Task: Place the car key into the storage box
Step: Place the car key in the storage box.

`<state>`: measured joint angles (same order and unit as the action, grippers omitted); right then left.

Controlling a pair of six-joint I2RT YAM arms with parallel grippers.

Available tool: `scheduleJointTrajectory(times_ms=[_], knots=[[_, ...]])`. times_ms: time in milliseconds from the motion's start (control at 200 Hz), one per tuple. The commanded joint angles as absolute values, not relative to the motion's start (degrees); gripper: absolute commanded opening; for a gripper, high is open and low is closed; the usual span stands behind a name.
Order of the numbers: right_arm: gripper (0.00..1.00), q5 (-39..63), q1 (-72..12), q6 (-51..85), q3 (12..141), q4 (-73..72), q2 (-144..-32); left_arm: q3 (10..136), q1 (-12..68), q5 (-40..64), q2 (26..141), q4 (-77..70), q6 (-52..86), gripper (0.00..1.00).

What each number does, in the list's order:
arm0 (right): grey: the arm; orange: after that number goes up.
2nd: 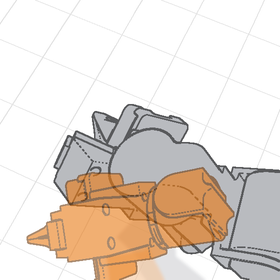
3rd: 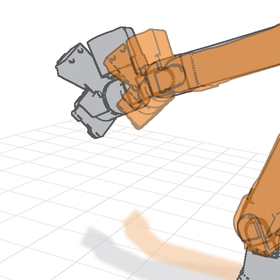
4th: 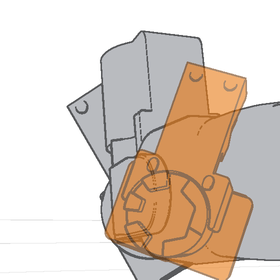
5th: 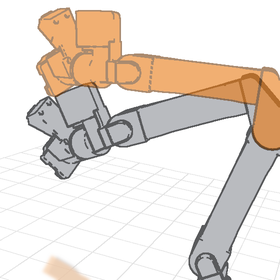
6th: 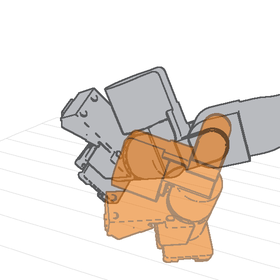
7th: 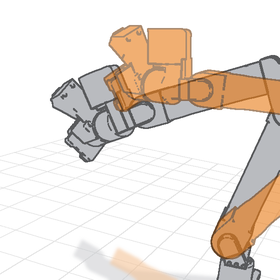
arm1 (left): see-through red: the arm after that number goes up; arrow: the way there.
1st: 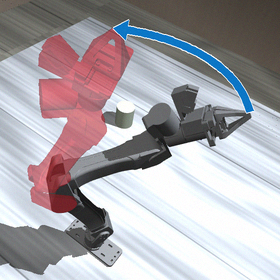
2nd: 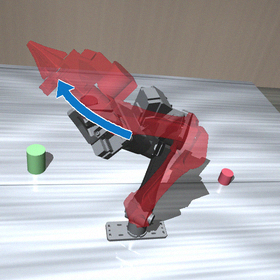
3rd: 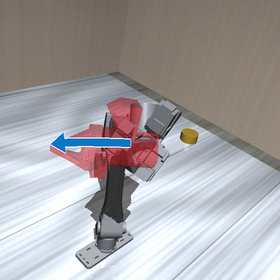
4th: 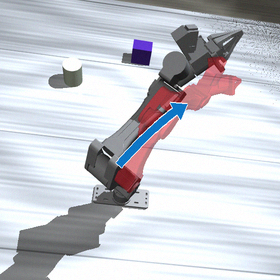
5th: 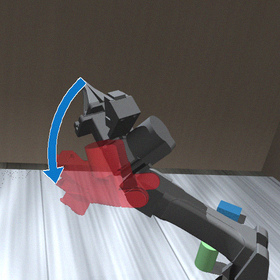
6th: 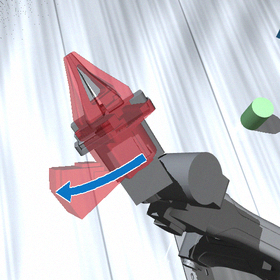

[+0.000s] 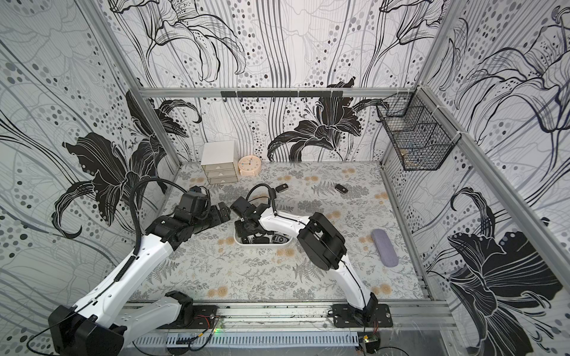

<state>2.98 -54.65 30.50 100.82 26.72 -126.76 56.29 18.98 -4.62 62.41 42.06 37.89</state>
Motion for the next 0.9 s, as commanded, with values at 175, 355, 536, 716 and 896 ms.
scheduleJointTrajectory(times_ms=[175,355,536,716,896], knots=[[0.19,4.20,-54.32,29.38,101.48,25.85,-124.95,57.91,18.33,-4.04,63.14,39.75,36.94,0.99],[0.17,4.02,-54.32,29.29,101.91,25.93,-125.79,57.96,18.18,-3.96,63.45,39.55,36.59,0.99],[0.16,3.79,-53.75,28.92,101.67,26.34,-125.11,57.92,17.90,-3.52,64.54,38.38,36.45,0.99],[0.25,2.33,-51.80,28.37,99.17,25.85,-121.03,58.94,17.95,-2.46,67.38,36.59,36.34,0.99],[0.56,-0.05,-49.00,27.95,94.63,24.97,-115.14,60.93,17.94,-1.40,71.74,34.30,36.43,0.99]])
